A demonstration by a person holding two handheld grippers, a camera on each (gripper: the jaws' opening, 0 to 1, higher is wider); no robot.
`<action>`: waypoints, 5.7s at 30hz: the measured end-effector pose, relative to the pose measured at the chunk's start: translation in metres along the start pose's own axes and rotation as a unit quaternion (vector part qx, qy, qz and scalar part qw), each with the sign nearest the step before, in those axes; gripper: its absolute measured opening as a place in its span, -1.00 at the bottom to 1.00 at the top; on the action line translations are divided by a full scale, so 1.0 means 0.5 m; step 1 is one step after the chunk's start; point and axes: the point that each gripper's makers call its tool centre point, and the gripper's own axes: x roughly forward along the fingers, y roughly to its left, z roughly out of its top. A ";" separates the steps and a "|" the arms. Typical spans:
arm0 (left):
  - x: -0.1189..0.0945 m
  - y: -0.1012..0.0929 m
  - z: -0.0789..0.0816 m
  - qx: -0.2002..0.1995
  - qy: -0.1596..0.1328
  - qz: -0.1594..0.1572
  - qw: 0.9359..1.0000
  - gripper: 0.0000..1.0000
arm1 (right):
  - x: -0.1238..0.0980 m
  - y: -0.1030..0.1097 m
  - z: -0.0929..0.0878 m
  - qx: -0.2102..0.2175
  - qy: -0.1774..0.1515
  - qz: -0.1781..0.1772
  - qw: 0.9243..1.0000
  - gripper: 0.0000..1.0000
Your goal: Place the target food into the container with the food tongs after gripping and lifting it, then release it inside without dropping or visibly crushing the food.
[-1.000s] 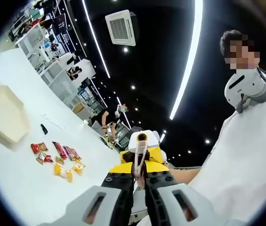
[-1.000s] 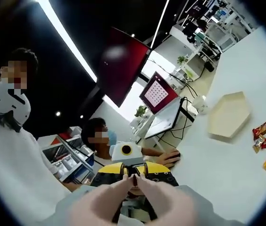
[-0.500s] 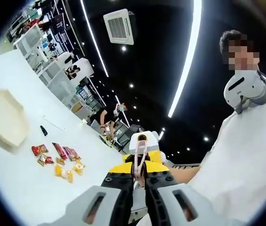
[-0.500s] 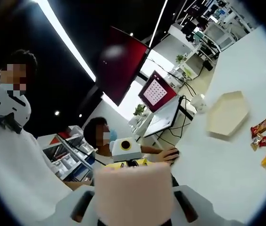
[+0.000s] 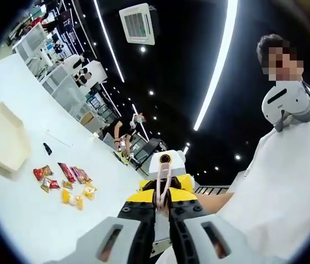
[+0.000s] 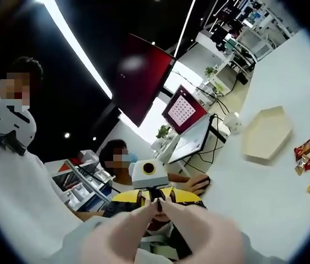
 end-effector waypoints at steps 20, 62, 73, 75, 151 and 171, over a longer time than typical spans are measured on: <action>0.007 0.004 -0.003 -0.048 -0.011 0.006 0.999 -0.56 | -0.010 -0.015 0.033 0.042 -0.039 0.017 0.998 -0.54; 0.020 -0.045 0.002 -0.064 0.002 -0.004 0.998 -0.98 | -0.028 0.015 0.029 0.031 -0.063 0.020 0.997 -0.49; 0.000 -0.030 0.019 -0.108 -0.034 0.035 0.993 -0.07 | -0.047 0.037 0.054 -0.090 -0.076 0.024 0.993 -0.44; 0.006 -0.029 0.014 -0.096 -0.022 0.038 0.994 -0.04 | -0.036 0.040 0.043 -0.108 -0.064 0.028 0.992 -0.44; -0.029 0.131 -0.009 0.081 0.000 0.232 0.969 0.98 | -0.169 -0.167 0.044 -0.075 -0.114 -0.182 0.974 -0.47; -0.048 0.139 -0.015 0.108 0.016 0.306 0.946 0.99 | -0.235 -0.405 0.012 -0.326 0.166 -0.339 0.867 -0.46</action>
